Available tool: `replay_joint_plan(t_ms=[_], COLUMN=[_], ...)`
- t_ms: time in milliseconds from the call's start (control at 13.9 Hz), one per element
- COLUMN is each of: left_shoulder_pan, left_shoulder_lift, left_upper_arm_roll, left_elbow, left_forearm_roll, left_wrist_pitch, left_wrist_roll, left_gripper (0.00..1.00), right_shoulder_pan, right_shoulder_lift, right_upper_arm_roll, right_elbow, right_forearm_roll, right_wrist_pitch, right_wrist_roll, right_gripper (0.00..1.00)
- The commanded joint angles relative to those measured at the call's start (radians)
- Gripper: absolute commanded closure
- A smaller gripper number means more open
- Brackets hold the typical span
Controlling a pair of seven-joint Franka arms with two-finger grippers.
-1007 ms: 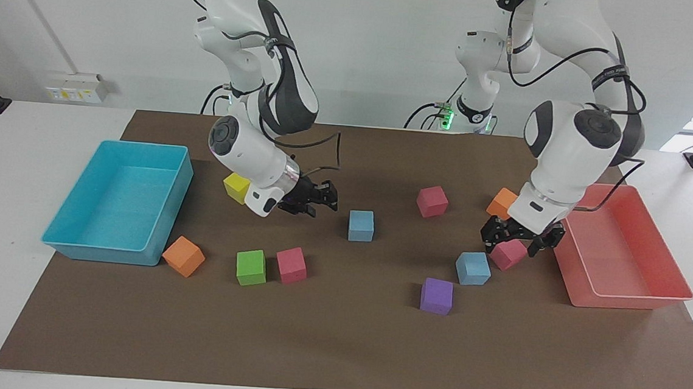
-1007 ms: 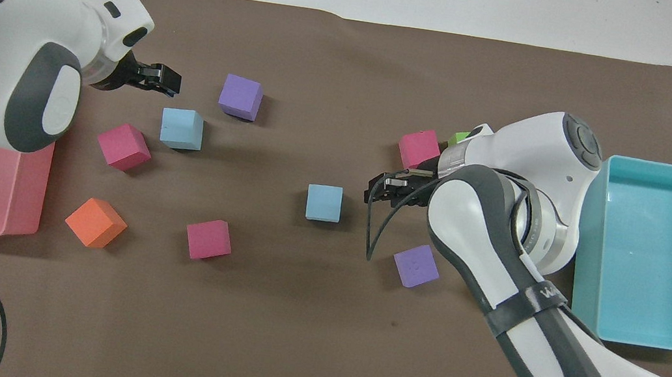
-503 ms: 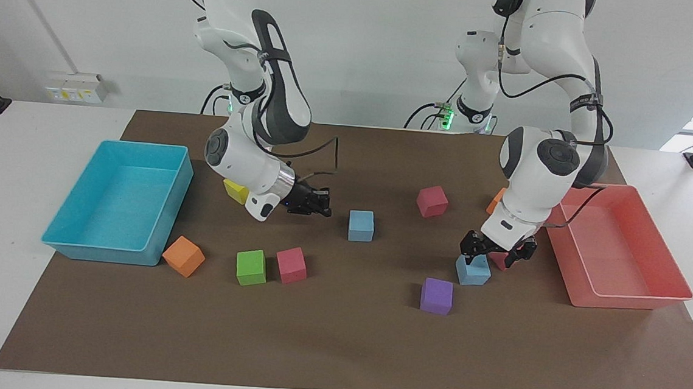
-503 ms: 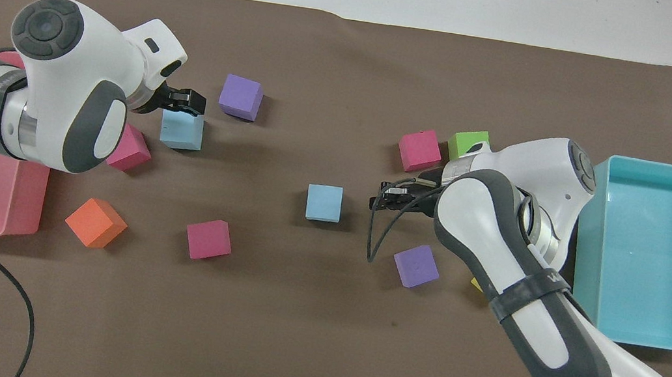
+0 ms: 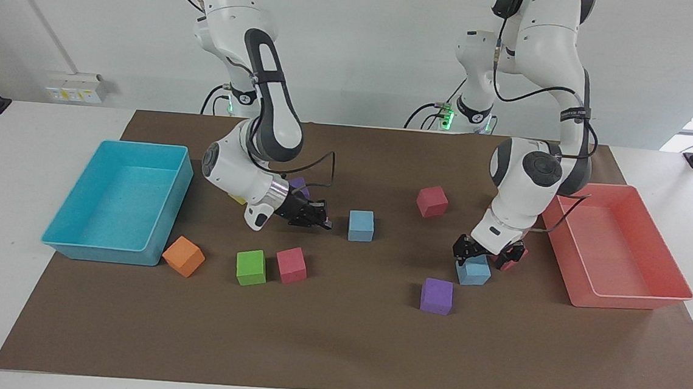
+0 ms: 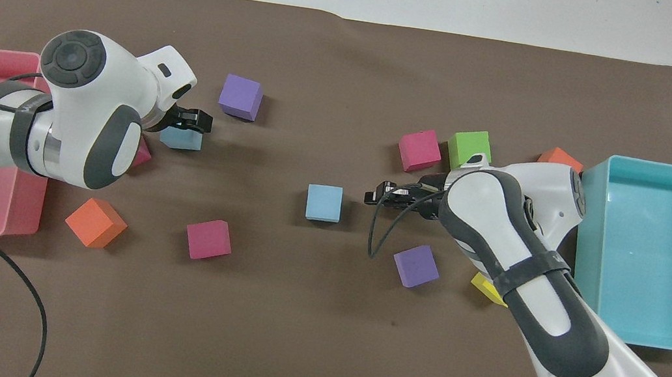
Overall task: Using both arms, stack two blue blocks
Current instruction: 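Carry the second blue cube with the left gripper over the placed cube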
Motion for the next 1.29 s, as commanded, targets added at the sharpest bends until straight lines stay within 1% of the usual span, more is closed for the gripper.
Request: replay_joint_plan(t_ms=[0, 72, 144, 216, 288, 359, 431, 503, 647, 719, 863, 935, 1007, 1222], left_shoulder_pan=[-0.025, -0.024, -0.025, -0.024, -0.025, -0.022, -0.024, -0.024, -0.025, -0.025, -0.042, -0.06, -0.086, -0.169], left_shoulder_lift=[0.006, 0.006, 0.004, 0.004, 0.003, 0.001, 0.001, 0.001, -0.005, -0.021, -0.072, -0.107, -0.121, -0.121], left_upper_arm_roll=[0.015, 0.016, 0.017, 0.016, 0.017, 0.017, 0.017, 0.017, 0.017, 0.017, 0.017, 0.017, 0.017, 0.017], left_elbow=[-0.038, -0.037, -0.037, -0.037, -0.037, -0.037, -0.037, -0.037, -0.035, -0.035, -0.028, -0.025, -0.019, 0.009], left_forearm_roll=[0.021, 0.021, 0.02, 0.021, 0.021, 0.021, 0.021, 0.021, 0.02, 0.02, 0.021, 0.021, 0.021, 0.024], left_wrist_pitch=[0.045, 0.041, 0.032, 0.029, 0.021, 0.006, -0.005, -0.008, -0.008, -0.017, -0.091, -0.125, -0.137, -0.145], left_wrist_roll=[-0.022, -0.024, -0.025, -0.024, -0.024, -0.024, -0.025, -0.025, -0.03, -0.034, -0.034, -0.059, -0.101, -0.215], left_gripper=[0.0, 0.0, 0.05, 0.2, 0.41, 0.66, 0.81, 0.9, 0.91, 0.91, 0.9, 0.89, 0.89, 0.89], right_shoulder_pan=[-0.003, -0.005, -0.006, -0.005, -0.002, -0.002, -0.002, 0.0, 0.014, 0.015, 0.035, 0.035, 0.037, 0.044], right_shoulder_lift=[-0.013, -0.013, -0.014, -0.014, -0.014, -0.014, -0.014, -0.014, -0.014, -0.014, -0.014, -0.014, -0.014, -0.014], right_upper_arm_roll=[0.009, 0.009, 0.009, 0.01, 0.009, 0.009, 0.009, 0.009, 0.009, 0.009, 0.009, 0.009, 0.009, 0.009], right_elbow=[-0.064, -0.069, -0.07, -0.072, -0.072, -0.07, -0.07, -0.07, -0.072, -0.072, -0.072, -0.072, -0.072, -0.076], right_forearm_roll=[0.113, 0.113, 0.113, 0.113, 0.113, 0.114, 0.113, 0.113, 0.114, 0.113, 0.114, 0.114, 0.114, 0.114], right_wrist_pitch=[0.055, 0.053, 0.05, 0.053, 0.058, 0.058, 0.06, 0.061, 0.073, 0.076, 0.079, 0.101, 0.102, 0.106], right_wrist_roll=[-0.139, -0.139, -0.144, -0.144, -0.141, -0.141, -0.141, -0.139, -0.136, -0.135, -0.131, -0.125, -0.125, -0.125], right_gripper=[1.0, 1.0, 1.0, 1.0, 1.0, 1.0, 1.0, 1.0, 1.0, 1.0, 1.0, 1.0, 1.0, 1.0])
